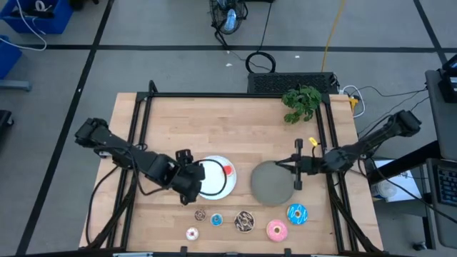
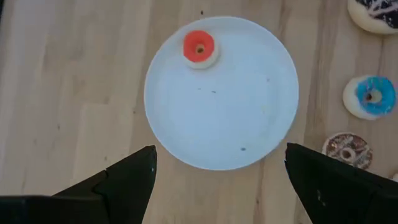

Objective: Pick & Place donuts
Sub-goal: Put the small white donut on the white plate

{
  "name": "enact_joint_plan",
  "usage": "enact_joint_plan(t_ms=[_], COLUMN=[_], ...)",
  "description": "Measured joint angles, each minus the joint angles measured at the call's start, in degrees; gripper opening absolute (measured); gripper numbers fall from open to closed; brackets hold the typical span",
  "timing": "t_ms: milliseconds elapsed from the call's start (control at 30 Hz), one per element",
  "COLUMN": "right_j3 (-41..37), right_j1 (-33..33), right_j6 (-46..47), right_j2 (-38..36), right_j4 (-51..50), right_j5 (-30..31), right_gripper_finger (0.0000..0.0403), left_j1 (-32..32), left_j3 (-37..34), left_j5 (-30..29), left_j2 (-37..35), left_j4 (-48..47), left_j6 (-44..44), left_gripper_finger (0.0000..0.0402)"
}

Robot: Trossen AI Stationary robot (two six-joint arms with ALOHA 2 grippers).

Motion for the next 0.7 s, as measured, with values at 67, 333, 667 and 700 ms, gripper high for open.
enact_joint_plan(t_ms=[67,333,667,700], right_j3=[-1.0,-2.2,-8.6,-9.0], right_j1=[0.0,-2.0,-2.5,-2.5], right_j6=[-0.3,-3.7,-3.2,-3.2], right_j2=[-2.6,-15.0,-24.7,-25.3], right_j4=[-0.3,-4.8,-5.5,-5.0], right_j5=[0.0,-11.6,-15.1,-15.1], right_gripper_finger=[0.0,0.0,0.0,0.0], left_j1=[-1.2,-3.7,-3.8,-4.3], left_j3=[0.0,0.0,-0.1,-0.1], left_j5=[1.3,3.1,10.5,11.7], left_j2=[0.1,0.1,3.8,4.6], left_j4=[-0.4,-0.1,1.0,1.3], left_j6=[-0.6,-2.4,-6.1,-6.1], left_gripper_finger=[0.0349,0.0349,0.0349,0.0349])
